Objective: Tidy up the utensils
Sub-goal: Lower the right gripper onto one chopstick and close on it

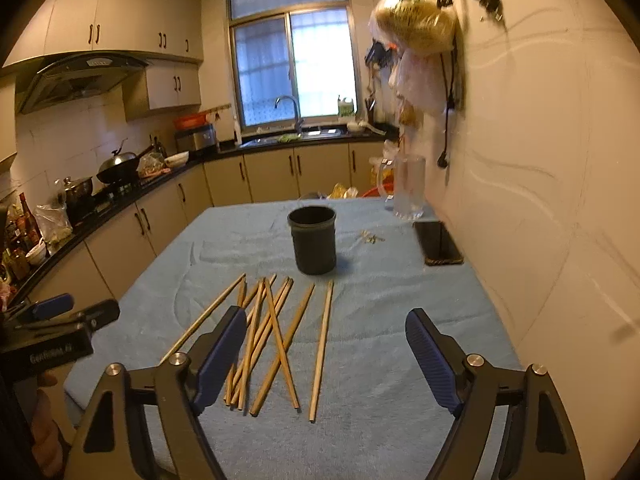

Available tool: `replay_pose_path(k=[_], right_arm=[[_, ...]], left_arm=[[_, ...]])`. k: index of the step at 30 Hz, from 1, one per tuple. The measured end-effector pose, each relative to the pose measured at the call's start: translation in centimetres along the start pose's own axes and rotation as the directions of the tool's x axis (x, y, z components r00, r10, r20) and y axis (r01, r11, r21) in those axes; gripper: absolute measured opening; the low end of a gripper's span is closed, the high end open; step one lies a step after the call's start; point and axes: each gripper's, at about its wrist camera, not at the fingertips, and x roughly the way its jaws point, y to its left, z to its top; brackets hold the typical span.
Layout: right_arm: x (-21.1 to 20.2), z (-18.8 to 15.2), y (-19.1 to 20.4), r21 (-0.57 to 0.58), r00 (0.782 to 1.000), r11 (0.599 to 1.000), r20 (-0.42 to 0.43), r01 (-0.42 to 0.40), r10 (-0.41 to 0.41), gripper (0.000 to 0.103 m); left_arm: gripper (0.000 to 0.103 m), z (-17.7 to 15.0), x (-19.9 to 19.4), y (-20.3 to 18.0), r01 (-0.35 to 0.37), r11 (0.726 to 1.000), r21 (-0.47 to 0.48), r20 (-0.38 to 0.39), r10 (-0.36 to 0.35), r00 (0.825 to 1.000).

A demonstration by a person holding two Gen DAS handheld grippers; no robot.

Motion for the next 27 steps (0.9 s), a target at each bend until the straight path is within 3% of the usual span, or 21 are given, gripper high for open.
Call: replay_pose_path(k=[7, 10, 12, 16, 18, 20, 22, 23, 27], right_arm=[[5.5, 0.6, -1.2, 0.024, 0.993, 0.999, -0.108, -0.043, 0.045, 0.068], [8.5, 0.9, -1.4, 0.026, 0.985, 0.998, -0.162, -0.049, 0.053, 0.063], [10.4, 1.0, -1.5, 0.031, 0.98, 0.998, -0.189, -0.063, 0.067, 0.062], [15.8, 1.6, -2.2, 0.069, 0.952, 0.993, -0.285, -0.098, 0.113, 0.053], [18.5, 1.9, -2.4, 0.065, 0.927, 0.991, -0.352, -0.117, 0.133, 0.05], [20.6, 1.9, -2.2, 0.021, 0.909, 0.995, -0.404, -0.102, 0.101, 0.048], [22.6, 2.0, -2.2, 0.007, 0.898, 0.995, -0.43, -0.101, 0.094, 0.044], [23.5, 1.9, -2.3, 0.015, 0.888, 0.994, -0.448, -0.108, 0.103, 0.037], [25.9, 1.9, -2.3, 0.024, 0.874, 0.994, -0.473, -0.109, 0.107, 0.033]], left_arm=[[0.091, 2.2, 6.0, 0.7, 0.026, 0.999, 0.042, -0.067, -0.023, 0.997], [0.091, 3.1, 9.6, 0.9, 0.114, 0.993, 0.031, -0.148, -0.108, 0.983], [0.089, 3.5, 11.6, 0.7, 0.134, 0.99, 0.044, -0.17, -0.125, 0.977], [0.08, 4.8, 16.8, -0.2, 0.158, 0.983, 0.099, -0.255, -0.128, 0.958], [0.078, 5.1, 18.8, -1.0, 0.112, 0.98, 0.164, -0.274, -0.064, 0.96], [0.074, 5.3, 20.2, -1.7, 0.111, 0.97, 0.214, -0.285, -0.047, 0.957], [0.062, 5.3, 21.8, -2.2, 0.156, 0.959, 0.238, -0.345, -0.067, 0.936], [0.062, 5.3, 22.4, -2.3, 0.171, 0.954, 0.245, -0.367, -0.072, 0.927], [0.062, 5.6, 24.3, -2.6, 0.206, 0.949, 0.238, -0.421, -0.09, 0.903]])
